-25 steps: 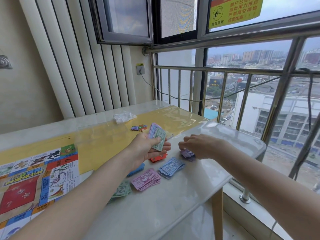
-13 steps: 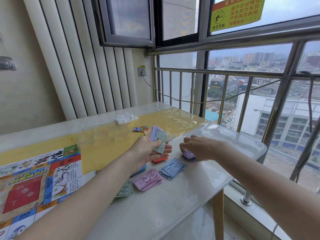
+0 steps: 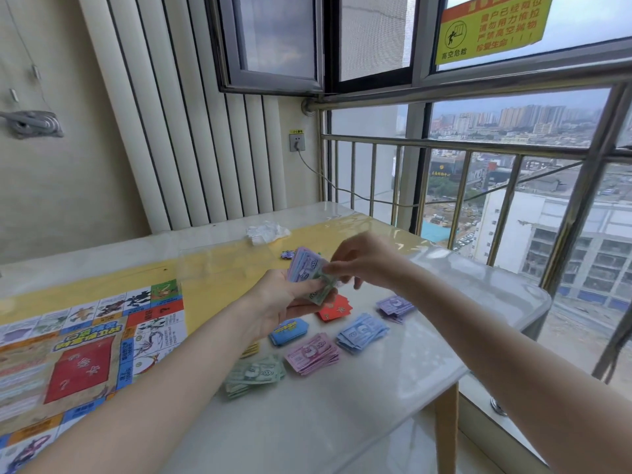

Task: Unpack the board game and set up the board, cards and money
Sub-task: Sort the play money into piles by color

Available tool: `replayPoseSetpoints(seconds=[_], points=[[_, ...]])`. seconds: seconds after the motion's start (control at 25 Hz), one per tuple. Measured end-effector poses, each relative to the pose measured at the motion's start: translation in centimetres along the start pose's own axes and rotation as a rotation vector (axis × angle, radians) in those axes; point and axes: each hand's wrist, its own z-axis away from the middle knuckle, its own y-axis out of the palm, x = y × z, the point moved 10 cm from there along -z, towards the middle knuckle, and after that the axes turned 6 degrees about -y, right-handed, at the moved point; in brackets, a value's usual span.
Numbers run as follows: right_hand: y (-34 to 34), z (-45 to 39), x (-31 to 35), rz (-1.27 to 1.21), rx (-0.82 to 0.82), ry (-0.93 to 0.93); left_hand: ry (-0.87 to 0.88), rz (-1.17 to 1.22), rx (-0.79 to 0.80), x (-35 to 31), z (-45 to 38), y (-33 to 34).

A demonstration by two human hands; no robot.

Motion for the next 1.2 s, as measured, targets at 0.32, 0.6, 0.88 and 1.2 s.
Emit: replayPoseSetpoints(seconds=[0.32,0.6,0.88,1.2], points=[[6.8,1.1,1.8,-0.354,0.142,0.102,-0.089,-0.026,0.009,0.6,3.2,-6.2],[13.3,3.6,4.2,0.359,0.311,-0.026,-0.103,-0.185,-0.146,2.0,5.8,-11.9],[8.7,0.8,6.4,-0.023,0.037,0.009,-0.054,-0.159,-0.086,1.5,6.3,-10.8],[8.2,0.3,5.1,-0.242,0.033,0.032,-0.052,0.069,0.049,0.5,5.6,-8.4]])
